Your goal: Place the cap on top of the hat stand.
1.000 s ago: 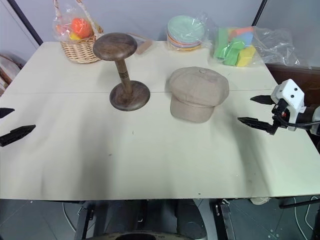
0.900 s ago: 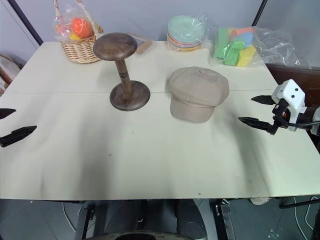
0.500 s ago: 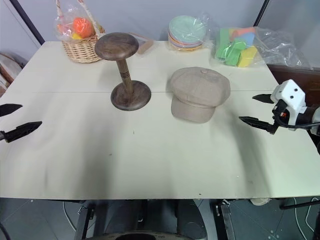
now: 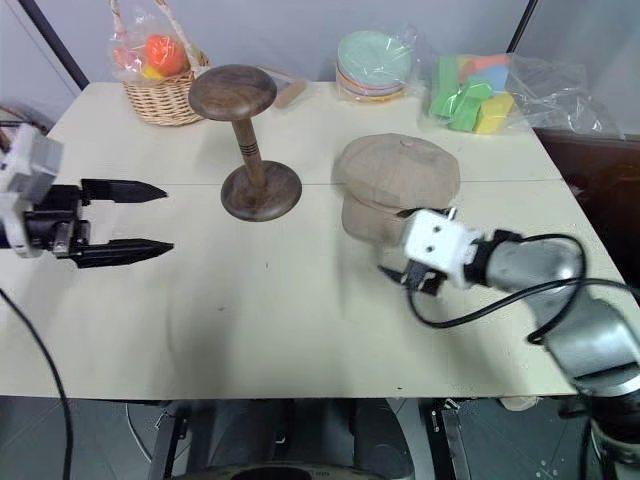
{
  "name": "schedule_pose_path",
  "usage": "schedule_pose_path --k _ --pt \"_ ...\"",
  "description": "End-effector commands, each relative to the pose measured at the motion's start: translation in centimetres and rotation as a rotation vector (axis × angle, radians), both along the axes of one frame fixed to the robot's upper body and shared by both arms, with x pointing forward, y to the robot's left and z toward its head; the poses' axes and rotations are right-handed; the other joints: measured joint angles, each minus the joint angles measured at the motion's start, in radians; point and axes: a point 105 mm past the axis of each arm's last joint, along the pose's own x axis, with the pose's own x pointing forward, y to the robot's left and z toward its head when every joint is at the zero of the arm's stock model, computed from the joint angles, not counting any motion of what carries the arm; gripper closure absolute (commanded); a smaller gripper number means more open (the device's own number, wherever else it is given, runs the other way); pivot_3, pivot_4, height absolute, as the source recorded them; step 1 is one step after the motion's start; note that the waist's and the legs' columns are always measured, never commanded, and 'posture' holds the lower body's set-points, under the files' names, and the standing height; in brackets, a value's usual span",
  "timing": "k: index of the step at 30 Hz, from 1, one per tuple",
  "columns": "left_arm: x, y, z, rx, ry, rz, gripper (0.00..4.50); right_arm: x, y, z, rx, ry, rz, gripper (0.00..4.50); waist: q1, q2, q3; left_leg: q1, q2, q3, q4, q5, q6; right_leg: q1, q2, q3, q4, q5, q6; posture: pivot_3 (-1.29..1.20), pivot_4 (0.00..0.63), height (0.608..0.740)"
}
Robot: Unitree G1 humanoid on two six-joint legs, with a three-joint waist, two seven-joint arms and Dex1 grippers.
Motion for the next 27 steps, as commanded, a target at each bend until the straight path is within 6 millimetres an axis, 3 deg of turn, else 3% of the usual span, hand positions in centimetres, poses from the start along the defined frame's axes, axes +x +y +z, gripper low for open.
schedule_pose_path --k 1,6,12,19,27 --pt "0.3 -2.0 0.2 0.007 -0.007 -0.100 0.02 2.6 0.6 -1.4 -0.106 -0.181 -0.104 0.00 0.000 -0.002 -0.001 0.000 -0.001 0.000 0.000 0.000 0.000 0.000 0.000 0.000 0.000 0.000 0.000 0.00 0.150 0.740" --pt "0.9 -3.3 0.4 0.007 -0.018 -0.145 0.02 5.1 0.1 -4.3 -0.201 -0.259 -0.204 0.00 -0.001 -0.002 -0.001 -0.001 -0.001 0.000 0.000 0.000 0.000 -0.002 0.001 0.000 0.002 0.000 0.000 0.00 0.150 0.740" --pt "1.2 -3.5 0.9 -0.006 -0.031 -0.144 0.02 7.9 -0.6 -4.9 -0.236 -0.343 -0.307 0.00 -0.004 -0.002 -0.001 0.000 -0.001 0.000 0.001 0.000 0.000 -0.002 0.001 0.000 0.006 0.000 0.000 0.00 0.150 0.740" --pt "1.2 -3.7 1.0 -0.011 -0.044 -0.136 0.02 8.9 0.0 -5.9 -0.228 -0.324 -0.301 0.00 -0.005 -0.003 -0.002 0.001 -0.001 -0.001 0.002 0.000 0.000 -0.002 0.001 0.000 0.008 0.000 0.000 0.00 0.150 0.740" --pt "1.2 -3.8 1.2 -0.022 -0.049 -0.127 0.00 8.8 -0.2 -6.3 -0.201 -0.299 -0.299 4.01 -0.006 -0.003 -0.002 0.001 -0.001 -0.001 0.003 0.000 0.000 -0.001 0.001 0.000 0.009 0.000 0.000 0.00 0.150 0.740"
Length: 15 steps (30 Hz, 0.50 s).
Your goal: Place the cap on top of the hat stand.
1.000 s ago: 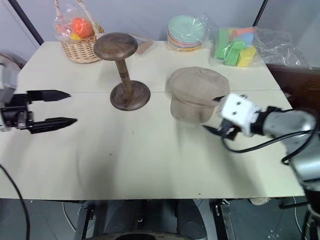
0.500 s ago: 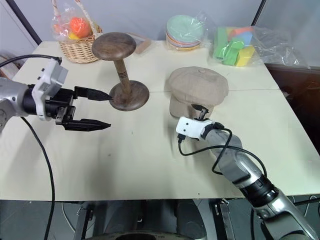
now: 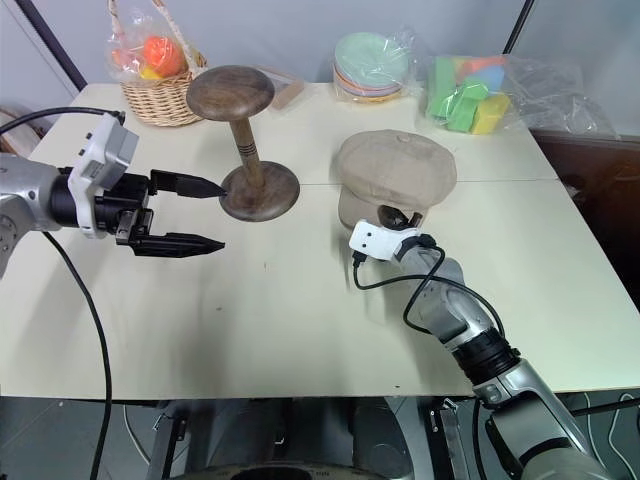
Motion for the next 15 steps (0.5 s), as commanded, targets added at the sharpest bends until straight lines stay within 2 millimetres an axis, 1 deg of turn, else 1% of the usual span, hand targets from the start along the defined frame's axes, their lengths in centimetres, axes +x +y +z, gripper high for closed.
schedule_pose_path --k 1,3,4,6,7,8,10,11,13,15 --pt "-0.4 -0.1 1.3 -0.008 -0.058 -0.007 0.00 -0.1 -0.5 -0.3 0.020 0.019 -0.015 4.40 0.000 0.000 0.000 0.000 0.000 0.000 0.000 0.000 0.000 0.000 0.000 0.000 0.000 0.000 0.000 0.00 0.150 0.740" --pt "-0.4 0.0 1.4 -0.017 -0.059 0.006 0.00 0.0 -0.7 0.4 0.072 0.005 -0.036 4.46 0.000 0.000 0.000 0.000 0.000 0.000 0.000 0.000 0.000 0.000 0.000 0.000 0.000 0.000 0.000 0.00 0.150 0.740" --pt "-0.4 0.2 1.6 -0.025 -0.063 0.021 0.00 0.1 -0.8 1.1 0.104 -0.004 -0.039 4.46 -0.001 0.000 0.000 0.000 0.000 -0.001 0.000 0.000 0.000 0.000 0.000 0.000 0.000 0.000 0.000 0.00 0.150 0.740" --pt "-0.4 0.7 2.1 -0.051 -0.070 0.057 0.00 0.3 -1.0 2.9 0.122 -0.049 -0.033 4.46 -0.003 0.000 0.000 0.000 0.000 -0.001 0.000 0.000 0.000 0.000 0.000 0.000 0.000 0.000 0.000 0.00 0.150 0.740" --pt "-0.5 1.1 2.4 -0.071 -0.074 0.080 0.00 0.4 -1.2 4.1 0.118 -0.081 -0.026 4.46 -0.004 0.000 0.000 0.000 0.000 -0.001 0.000 0.000 0.000 0.000 0.000 0.000 0.000 0.000 0.000 0.00 0.150 0.740" --pt "-0.6 1.5 2.8 -0.095 -0.080 0.112 0.00 0.5 -1.4 5.7 0.108 -0.118 -0.012 4.46 -0.007 0.000 0.000 0.000 0.000 -0.001 0.000 0.000 0.000 0.000 0.000 0.000 0.000 0.000 0.000 0.00 0.150 0.740" --pt "-0.9 2.8 3.5 -0.146 -0.103 0.194 0.00 0.7 -1.4 9.9 0.106 -0.213 0.035 4.46 -0.016 0.001 0.001 0.000 0.001 -0.001 0.000 0.000 0.000 0.000 0.000 0.000 0.000 0.000 0.000 0.00 0.150 0.740" --pt "-1.1 3.3 3.8 -0.167 -0.114 0.230 0.00 0.8 -1.2 11.6 0.109 -0.247 0.056 4.46 -0.019 0.001 0.001 0.000 0.001 -0.001 0.000 0.000 0.000 0.000 -0.001 0.000 0.001 0.000 0.000 0.00 0.150 0.740" --pt "-1.4 4.5 4.5 -0.210 -0.144 0.306 0.00 0.9 -0.6 14.9 0.102 -0.333 0.097 4.46 -0.024 0.001 0.002 0.000 0.001 -0.002 0.000 0.000 0.000 -0.001 0.000 0.000 0.001 0.000 0.000 0.00 0.150 0.740" --pt "-1.7 5.8 5.5 -0.262 -0.178 0.390 0.00 0.9 0.5 18.3 0.100 -0.429 0.147 4.46 -0.030 0.001 0.002 0.000 0.001 -0.003 -0.002 0.000 0.000 -0.002 0.000 0.000 0.001 0.000 0.000 0.00 0.150 0.740"
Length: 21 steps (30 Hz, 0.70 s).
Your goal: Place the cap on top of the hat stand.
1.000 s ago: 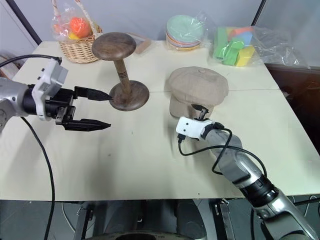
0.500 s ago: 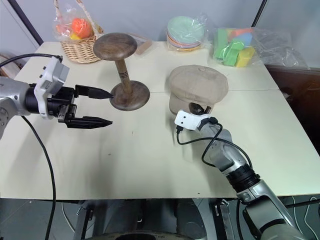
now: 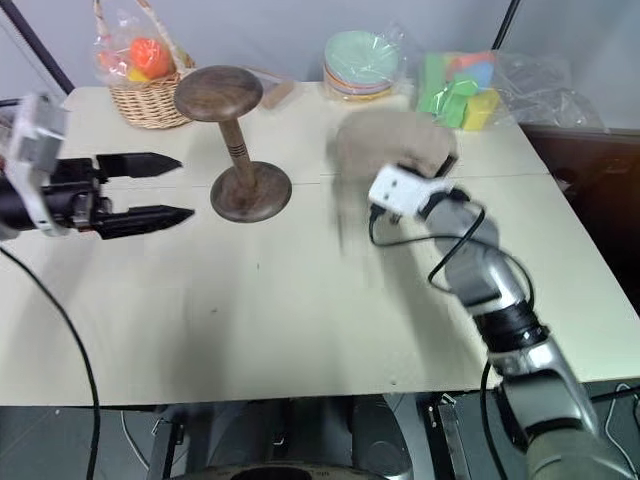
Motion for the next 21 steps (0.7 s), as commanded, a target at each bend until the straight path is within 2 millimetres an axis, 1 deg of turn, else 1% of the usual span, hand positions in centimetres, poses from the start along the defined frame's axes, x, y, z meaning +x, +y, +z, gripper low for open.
schedule_pose_path --k 1,4,6,8,11,13,16,17,21 --pt "-1.2 2.3 3.0 -0.081 -0.113 0.137 0.00 -0.9 2.7 6.9 0.015 -0.211 0.124 4.46 -0.007 0.000 0.000 0.000 0.000 0.000 -0.001 0.000 0.000 0.000 0.000 0.000 0.000 0.000 0.000 0.00 0.150 0.740" --pt "-2.0 4.4 3.9 -0.142 -0.145 0.248 0.00 -1.3 5.6 10.3 0.048 -0.282 0.248 4.46 -0.017 0.000 0.000 0.000 0.001 -0.001 -0.002 0.000 0.000 -0.001 0.000 0.000 0.000 0.000 0.000 0.00 0.150 0.740" --pt "-2.7 5.7 4.1 -0.155 -0.158 0.316 0.00 -1.6 8.1 11.8 0.065 -0.305 0.346 4.46 -0.017 0.000 0.000 0.000 0.001 -0.001 -0.002 0.000 0.000 -0.001 -0.001 0.000 0.000 0.000 0.000 0.00 0.150 0.740" --pt "-3.3 6.5 4.0 -0.149 -0.165 0.364 0.00 -1.9 10.4 12.8 0.090 -0.320 0.436 4.46 -0.018 0.000 0.000 0.000 0.001 -0.001 -0.002 0.000 0.000 -0.001 -0.001 0.000 -0.001 0.000 0.000 0.00 0.150 0.740" --pt "-4.0 7.5 4.1 -0.153 -0.175 0.419 0.00 -2.5 13.4 13.0 0.100 -0.320 0.550 4.46 -0.014 -0.001 0.000 0.000 0.001 -0.002 -0.002 0.001 -0.001 -0.001 -0.001 0.000 -0.001 0.000 0.000 0.00 0.150 0.740" --pt "-4.4 8.1 4.4 -0.166 -0.184 0.449 0.00 -2.9 15.3 12.1 0.092 -0.292 0.628 4.46 -0.009 -0.001 -0.001 0.000 0.000 -0.003 -0.002 0.001 -0.002 0.000 -0.002 -0.001 -0.001 0.000 0.000 0.00 0.150 0.740" --pt "-4.9 8.6 4.7 -0.169 -0.197 0.480 0.00 -3.4 17.5 9.9 0.058 -0.251 0.707 4.46 -0.006 -0.002 -0.001 0.000 0.000 -0.003 -0.002 0.001 -0.002 0.000 -0.003 -0.001 -0.001 0.000 0.000 0.00 0.150 0.740" --pt "-5.0 8.6 4.8 -0.165 -0.199 0.486 0.00 -3.5 17.9 9.3 0.051 -0.243 0.720 4.46 -0.005 -0.002 -0.001 0.000 0.000 -0.003 -0.002 0.001 -0.002 0.000 -0.003 -0.001 -0.001 0.000 0.000 0.00 0.150 0.740" --pt "-5.4 8.9 5.1 -0.152 -0.205 0.501 0.00 -3.8 18.8 4.7 -0.023 -0.172 0.745 4.46 -0.004 -0.002 -0.001 0.000 0.000 -0.004 -0.002 0.001 -0.003 0.000 -0.003 -0.001 -0.001 0.000 0.000 0.00 0.150 0.740"
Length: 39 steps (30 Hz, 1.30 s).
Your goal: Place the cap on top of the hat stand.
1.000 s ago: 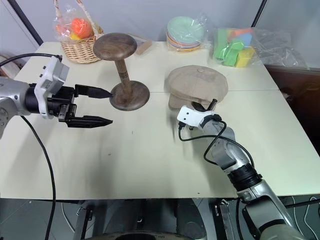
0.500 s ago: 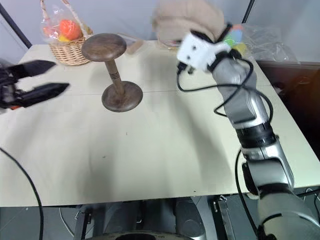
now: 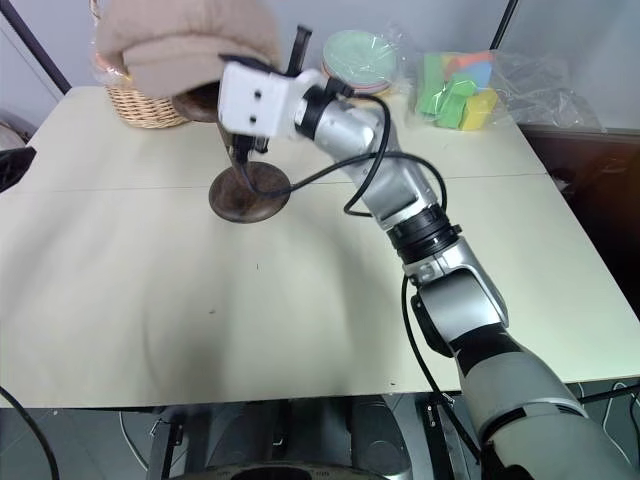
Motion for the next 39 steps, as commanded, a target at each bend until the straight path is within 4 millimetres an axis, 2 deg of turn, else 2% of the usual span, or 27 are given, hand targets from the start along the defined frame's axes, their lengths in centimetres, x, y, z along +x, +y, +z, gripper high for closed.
schedule_pose_path --k 1,3,6,8,10,13,16,19,23,25,27,30,31,33,37,39 --pt "-0.9 0.1 1.5 0.033 -0.054 0.019 0.00 -1.1 1.0 -2.8 -0.073 -0.019 0.034 4.46 -0.001 0.000 0.000 0.000 0.000 0.000 0.000 0.000 0.000 0.000 0.000 0.000 0.000 0.000 0.000 0.00 0.150 0.740" --pt "-0.8 0.2 1.7 0.033 -0.056 0.019 0.00 -1.2 1.7 -5.5 -0.123 0.000 0.036 4.46 -0.004 0.000 0.000 0.000 0.000 0.000 0.000 0.000 0.000 0.000 0.000 0.000 0.000 0.000 0.000 0.00 0.150 0.740" --pt "-0.6 0.1 1.8 0.034 -0.057 0.012 0.00 -1.1 2.3 -7.7 -0.146 0.037 0.027 4.46 -0.012 0.000 0.000 0.000 0.000 0.000 -0.001 0.000 -0.001 -0.001 0.001 0.000 0.001 0.000 0.000 0.00 0.150 0.740" --pt "-0.4 -0.2 1.8 0.037 -0.056 -0.001 0.00 -0.9 2.6 -8.4 -0.145 0.063 0.020 4.46 -0.013 0.000 0.000 0.000 0.000 0.000 -0.001 0.001 -0.001 -0.001 0.001 0.001 0.001 0.000 0.000 0.00 0.150 0.740" --pt "-0.1 -0.6 1.5 0.050 -0.043 -0.023 0.00 -0.8 2.8 -8.1 -0.118 0.081 0.011 4.46 -0.013 0.000 0.000 0.001 0.001 0.000 -0.002 0.001 -0.001 -0.001 0.001 0.000 0.001 0.000 0.000 0.00 0.150 0.740" --pt "0.4 -1.1 1.1 0.074 -0.024 -0.046 0.00 -0.6 2.6 -7.2 -0.077 0.096 0.003 3.51 -0.012 0.000 0.000 0.001 0.001 0.000 -0.002 0.001 -0.001 -0.001 0.001 0.000 0.001 0.000 0.000 0.00 0.150 0.740" --pt "0.9 -1.8 0.0 0.124 0.008 -0.068 0.00 -0.6 2.2 -6.9 -0.086 0.072 -0.006 1.93 -0.010 0.000 0.000 0.001 0.000 0.000 -0.002 0.001 -0.001 -0.001 0.001 0.000 0.001 0.000 0.000 0.00 0.150 0.740" --pt "1.8 -2.9 -1.6 0.167 0.036 -0.092 0.00 -1.2 1.3 -7.4 -0.136 0.035 -0.005 0.52 -0.005 0.000 0.000 0.001 0.000 0.000 -0.002 0.001 -0.001 -0.001 0.000 0.000 0.000 0.000 0.000 0.00 0.150 0.740" --pt "3.1 -5.5 -4.9 0.295 0.064 -0.117 0.00 -2.3 -1.8 -9.6 -0.214 0.085 -0.003 0.52 0.005 0.000 0.000 0.000 0.000 0.000 -0.001 0.001 -0.001 0.000 0.000 0.000 0.000 0.000 0.000 0.00 0.150 0.740" --pt "3.6 -6.6 -6.3 0.366 0.066 -0.121 0.00 -3.0 -4.1 -10.9 -0.273 0.134 -0.011 0.52 0.012 0.000 0.000 0.000 0.000 0.001 -0.001 0.001 -0.001 0.000 0.000 0.001 0.000 0.000 0.000 0.00 0.150 0.740" --pt "4.2 -7.6 -7.6 0.449 0.043 -0.100 0.00 -3.4 -6.8 -11.2 -0.272 0.233 -0.036 0.52 0.017 0.000 0.000 0.000 0.000 0.001 -0.001 0.001 -0.001 0.000 0.000 0.001 0.000 0.000 0.000 0.00 0.150 0.740" --pt "5.3 -8.5 -8.5 0.552 -0.021 -0.044 0.00 -4.2 -9.7 -10.3 -0.214 0.396 -0.044 0.52 0.016 0.000 0.000 0.000 0.000 0.001 0.000 0.001 -0.001 0.001 0.000 0.001 0.000 0.000 0.000 0.00 0.150 0.740" --pt "5.7 -9.0 -8.8 0.595 -0.049 -0.028 0.00 -4.4 -10.7 -9.7 -0.179 0.482 -0.039 0.25 0.013 0.000 0.000 0.001 0.000 0.002 0.000 0.001 -0.001 0.001 0.000 0.001 0.000 0.000 0.000 0.00 0.150 0.740" --pt "6.0 -10.2 -9.6 0.737 -0.128 -0.031 0.00 -5.7 -12.8 -8.0 -0.123 0.692 0.005 0.25 0.014 0.001 0.001 0.001 0.000 0.001 0.000 0.001 -0.001 0.001 0.002 0.001 0.000 0.000 0.000 0.00 0.150 0.740" --pt "7.0 -11.3 -10.0 0.847 -0.253 0.014 0.00 -9.3 -15.0 -4.3 -0.087 0.990 0.145 0.25 0.016 0.003 0.002 0.000 0.000 0.001 -0.001 0.000 0.000 0.001 0.001 0.001 -0.001 0.000 0.000 0.00 0.150 0.740" --pt "7.7 -11.7 -10.0 0.868 -0.294 0.039 0.00 -10.2 -15.6 -2.2 -0.041 1.066 0.189 0.25 0.016 0.004 0.003 0.001 0.001 0.001 -0.001 0.000 0.001 0.002 0.001 0.000 -0.001 0.000 0.000 0.00 0.150 0.740"
